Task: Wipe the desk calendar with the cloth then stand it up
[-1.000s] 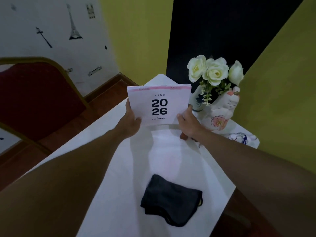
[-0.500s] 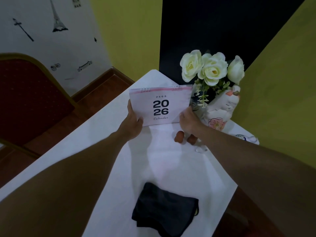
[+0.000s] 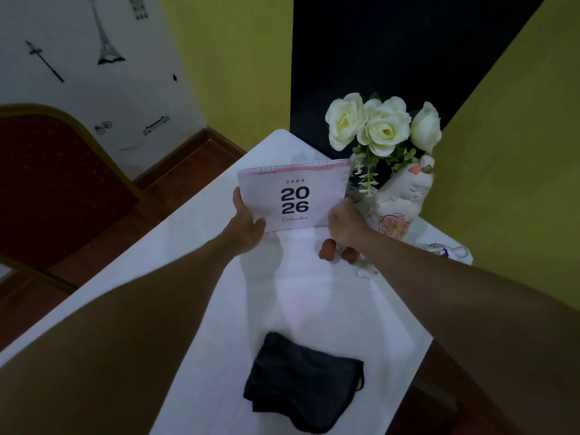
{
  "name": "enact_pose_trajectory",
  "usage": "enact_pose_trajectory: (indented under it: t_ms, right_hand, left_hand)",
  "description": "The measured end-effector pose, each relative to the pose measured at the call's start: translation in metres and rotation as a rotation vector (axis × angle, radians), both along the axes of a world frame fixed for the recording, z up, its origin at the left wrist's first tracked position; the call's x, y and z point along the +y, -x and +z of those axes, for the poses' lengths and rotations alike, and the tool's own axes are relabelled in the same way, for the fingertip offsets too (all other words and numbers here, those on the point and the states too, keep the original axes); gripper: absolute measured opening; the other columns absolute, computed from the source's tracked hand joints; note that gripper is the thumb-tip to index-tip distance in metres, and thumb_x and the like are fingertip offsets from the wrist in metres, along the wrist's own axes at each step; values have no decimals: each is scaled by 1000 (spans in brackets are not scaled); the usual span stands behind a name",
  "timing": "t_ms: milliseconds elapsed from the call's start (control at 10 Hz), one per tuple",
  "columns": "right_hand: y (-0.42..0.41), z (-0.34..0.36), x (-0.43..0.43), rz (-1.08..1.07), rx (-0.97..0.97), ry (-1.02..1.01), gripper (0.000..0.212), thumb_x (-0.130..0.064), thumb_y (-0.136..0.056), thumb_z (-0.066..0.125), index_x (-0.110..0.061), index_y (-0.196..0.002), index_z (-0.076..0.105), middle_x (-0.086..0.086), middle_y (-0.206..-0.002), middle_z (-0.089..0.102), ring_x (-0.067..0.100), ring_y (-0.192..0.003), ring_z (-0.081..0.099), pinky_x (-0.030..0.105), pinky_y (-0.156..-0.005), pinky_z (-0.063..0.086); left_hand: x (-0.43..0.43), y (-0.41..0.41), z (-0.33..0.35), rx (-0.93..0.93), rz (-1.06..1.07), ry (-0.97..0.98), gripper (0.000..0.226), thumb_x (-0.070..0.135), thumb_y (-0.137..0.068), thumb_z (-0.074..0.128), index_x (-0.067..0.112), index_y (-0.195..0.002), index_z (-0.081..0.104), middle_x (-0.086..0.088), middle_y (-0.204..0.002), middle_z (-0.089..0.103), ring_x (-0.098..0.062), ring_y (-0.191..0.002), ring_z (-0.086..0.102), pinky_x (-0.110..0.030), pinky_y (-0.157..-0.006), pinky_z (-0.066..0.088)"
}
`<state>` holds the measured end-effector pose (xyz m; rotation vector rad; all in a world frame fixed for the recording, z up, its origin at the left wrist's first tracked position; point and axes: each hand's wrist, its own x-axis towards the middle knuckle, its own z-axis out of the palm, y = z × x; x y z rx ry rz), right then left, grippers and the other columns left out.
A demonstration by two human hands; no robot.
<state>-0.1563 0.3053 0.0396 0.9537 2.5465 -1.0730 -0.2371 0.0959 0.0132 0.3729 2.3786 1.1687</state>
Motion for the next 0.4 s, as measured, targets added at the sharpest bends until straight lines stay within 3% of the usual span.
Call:
enact_pose_trajectory:
  t_ms: [100, 200, 300, 400]
  right_hand:
    - [-2, 7, -2, 0, 25, 7, 37, -10, -102, 36, 4, -135, 28, 24, -126, 57, 34, -115, 56, 35, -83, 42]
    - [-10, 21, -6, 12, 55, -9, 44, -19, -102, 44, -3, -139, 27, 21, -138, 52, 36, -124, 53, 38, -95, 43]
    - [-21, 35, -11, 44, 100, -9, 58, -28, -102, 48, -8, -148, 21, 16, -145, 48, 35, -130, 50, 38, -104, 41]
    - [-38, 47, -15, 77, 165, 45, 60, -31, -100, 51, -13, -149, 21, 13, -145, 49, 33, -129, 51, 42, -109, 43]
  left_hand:
    - [-3, -5, 8, -6, -13, -31, 84, 10, -94, 54, 18, -147, -11, 11, -117, 47, -17, -111, 54, -40, -87, 56]
    - [-7, -17, 29, -21, -42, 1, 94, 16, -99, 53, 15, -147, -28, -8, -140, 45, -30, -129, 48, -54, -98, 48]
    - [-12, -27, 46, -15, -40, 62, 97, 22, -101, 53, 11, -146, -32, -14, -152, 39, -35, -135, 44, -56, -105, 43]
    - [-22, -37, 66, 12, -40, 156, 94, 25, -99, 55, 11, -151, -22, -18, -155, 32, -39, -140, 36, -62, -107, 38]
